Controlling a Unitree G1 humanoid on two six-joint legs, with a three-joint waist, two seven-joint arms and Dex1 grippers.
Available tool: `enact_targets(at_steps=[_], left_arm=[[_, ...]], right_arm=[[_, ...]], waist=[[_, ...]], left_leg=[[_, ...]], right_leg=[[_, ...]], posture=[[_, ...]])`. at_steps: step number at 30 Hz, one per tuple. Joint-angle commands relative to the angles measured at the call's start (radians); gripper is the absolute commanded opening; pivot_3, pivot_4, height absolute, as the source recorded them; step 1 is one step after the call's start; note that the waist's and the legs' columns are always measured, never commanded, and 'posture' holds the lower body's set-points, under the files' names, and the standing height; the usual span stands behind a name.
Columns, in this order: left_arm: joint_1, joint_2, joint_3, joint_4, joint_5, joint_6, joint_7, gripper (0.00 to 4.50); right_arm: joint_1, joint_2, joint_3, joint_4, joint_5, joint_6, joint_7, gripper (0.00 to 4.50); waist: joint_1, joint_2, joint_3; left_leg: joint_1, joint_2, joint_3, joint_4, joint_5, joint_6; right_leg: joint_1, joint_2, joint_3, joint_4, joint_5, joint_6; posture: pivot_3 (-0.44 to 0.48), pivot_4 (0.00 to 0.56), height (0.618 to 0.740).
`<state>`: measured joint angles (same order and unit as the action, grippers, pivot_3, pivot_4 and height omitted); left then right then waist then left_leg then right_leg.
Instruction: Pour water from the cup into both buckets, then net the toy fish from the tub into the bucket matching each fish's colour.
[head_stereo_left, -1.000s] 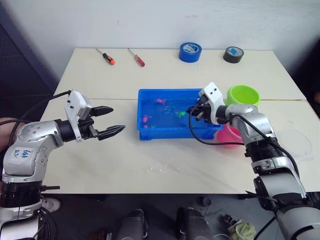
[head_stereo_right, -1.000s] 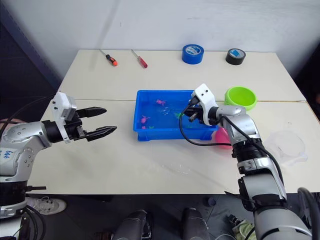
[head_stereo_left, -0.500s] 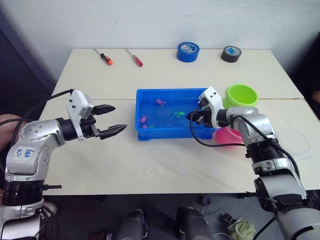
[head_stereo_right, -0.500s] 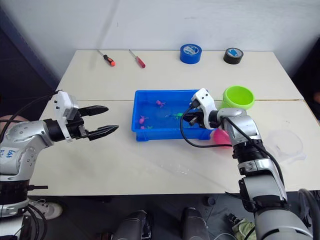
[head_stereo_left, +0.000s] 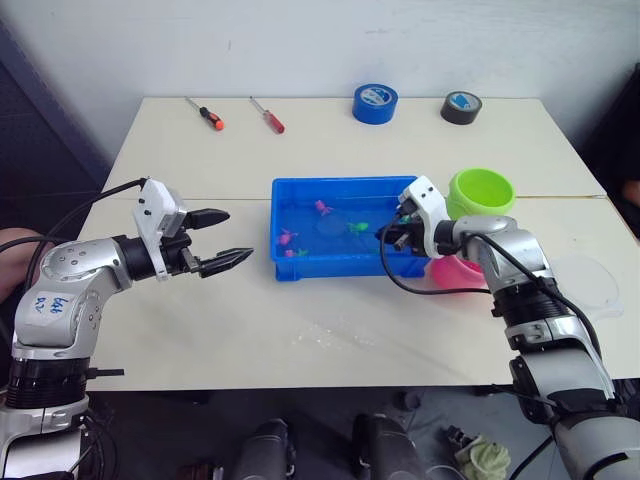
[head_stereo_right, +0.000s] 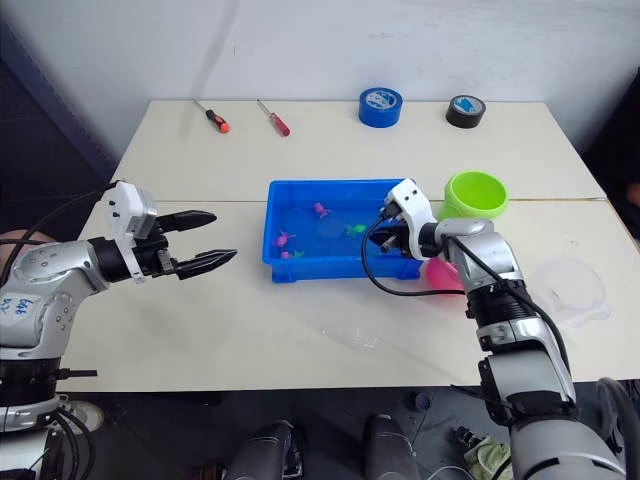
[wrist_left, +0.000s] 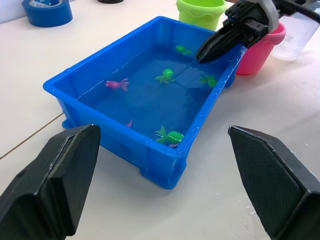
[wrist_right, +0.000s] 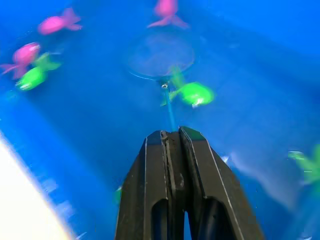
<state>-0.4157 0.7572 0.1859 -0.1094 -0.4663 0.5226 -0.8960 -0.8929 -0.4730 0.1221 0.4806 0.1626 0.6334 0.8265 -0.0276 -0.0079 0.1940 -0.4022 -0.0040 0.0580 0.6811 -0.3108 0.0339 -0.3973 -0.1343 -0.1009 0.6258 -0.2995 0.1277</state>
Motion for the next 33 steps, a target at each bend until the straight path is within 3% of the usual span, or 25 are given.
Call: enact_targets(at_steps=[1, 15, 22, 33], left_arm=[[-0.013, 0.0, 0.007, -0.015, -0.004, -0.017, 0.002, 4.47], [-0.06, -0.029, -0.017, 0.027, -0.006, -0.032, -0.006, 4.47], [-0.161, -0.086, -0.078, 0.08, -0.042, -0.01, -0.085, 4.47], [-0.331, -0.255, -0.266, 0.226, -0.009, -0.066, -0.248, 4.47]], right_arm=[[-0.036, 0.01, -0.039, 0.014, 0.001, -0.046, -0.025, 0.0], [0.074, -0.01, -0.088, -0.234, 0.093, -0.004, 0.033, 0.0], [0.254, -0.105, -0.178, -0.541, 0.143, 0.023, 0.02, 0.0], [0.665, -0.293, -0.651, -1.086, 0.283, 0.293, -0.102, 0.0]], waist=[[0.0, 0.0, 0.0], [0.006, 0.0, 0.0], [0.023, 0.001, 0.0], [0.054, 0.001, 0.0]], left_leg=[[0.0, 0.0, 0.0, 0.0, 0.0, 0.0], [0.0, 0.0, 0.0, 0.0, 0.0, 0.0], [-0.001, 0.0, -0.001, 0.0, 0.0, 0.0], [-0.002, -0.001, 0.001, 0.001, 0.0, 0.001]], right_leg=[[0.0, 0.0, 0.0, 0.0, 0.0, 0.0], [0.0, 0.0, 0.0, 0.0, 0.0, 0.0], [0.0, 0.0, -0.001, 0.0, 0.0, 0.0], [0.001, 0.001, 0.0, -0.002, 0.0, 0.0]], posture=[[0.0, 0.15, 0.74], [0.0, 0.15, 0.74], [0.0, 0.15, 0.74], [0.0, 0.15, 0.74]])
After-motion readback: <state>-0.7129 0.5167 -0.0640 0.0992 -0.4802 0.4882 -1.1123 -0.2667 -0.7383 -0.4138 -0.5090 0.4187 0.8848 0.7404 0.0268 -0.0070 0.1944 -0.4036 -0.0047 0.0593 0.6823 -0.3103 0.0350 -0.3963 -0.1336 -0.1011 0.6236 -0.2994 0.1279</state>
